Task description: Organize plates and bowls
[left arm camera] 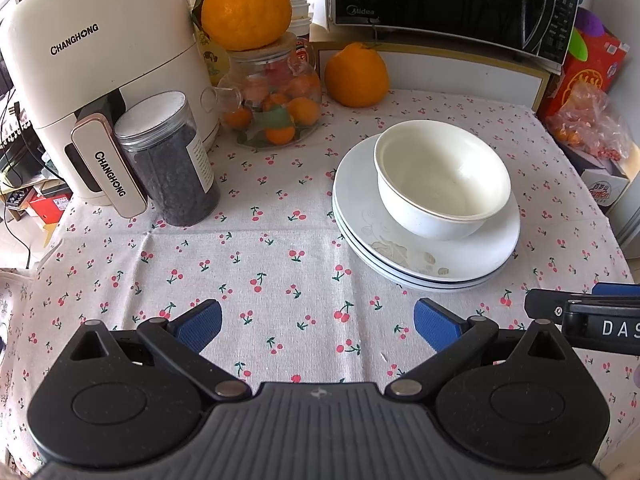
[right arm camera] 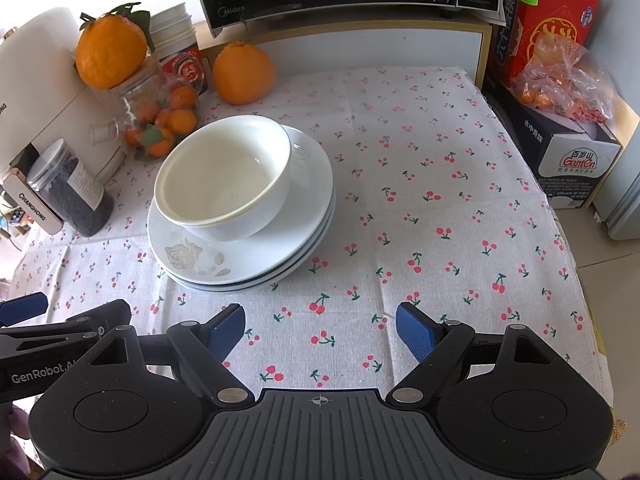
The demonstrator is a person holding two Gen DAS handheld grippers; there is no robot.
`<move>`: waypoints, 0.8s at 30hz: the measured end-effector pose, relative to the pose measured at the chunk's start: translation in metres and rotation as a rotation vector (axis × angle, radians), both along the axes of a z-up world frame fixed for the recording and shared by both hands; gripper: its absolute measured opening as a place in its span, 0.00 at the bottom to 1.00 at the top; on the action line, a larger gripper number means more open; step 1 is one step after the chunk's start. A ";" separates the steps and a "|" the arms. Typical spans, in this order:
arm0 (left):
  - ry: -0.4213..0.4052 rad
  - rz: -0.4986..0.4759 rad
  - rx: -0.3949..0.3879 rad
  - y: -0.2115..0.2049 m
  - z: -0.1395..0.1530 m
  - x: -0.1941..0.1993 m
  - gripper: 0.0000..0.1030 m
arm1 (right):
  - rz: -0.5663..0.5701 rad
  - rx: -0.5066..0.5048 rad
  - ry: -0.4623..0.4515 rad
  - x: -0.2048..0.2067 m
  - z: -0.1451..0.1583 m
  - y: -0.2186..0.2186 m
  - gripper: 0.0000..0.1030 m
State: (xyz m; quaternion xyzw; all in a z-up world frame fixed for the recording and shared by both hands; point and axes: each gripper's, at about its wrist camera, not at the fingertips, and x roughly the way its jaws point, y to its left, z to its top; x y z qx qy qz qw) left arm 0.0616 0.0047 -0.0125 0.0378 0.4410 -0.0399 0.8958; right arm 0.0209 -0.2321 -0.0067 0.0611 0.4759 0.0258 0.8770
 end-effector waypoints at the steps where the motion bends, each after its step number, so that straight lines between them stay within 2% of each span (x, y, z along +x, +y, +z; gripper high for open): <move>1: 0.000 0.000 0.000 0.000 0.000 0.000 1.00 | 0.000 0.000 0.000 0.000 0.000 0.000 0.82; 24: 0.014 -0.012 0.001 -0.001 -0.001 0.000 1.00 | 0.003 0.000 0.004 0.000 -0.002 0.002 0.82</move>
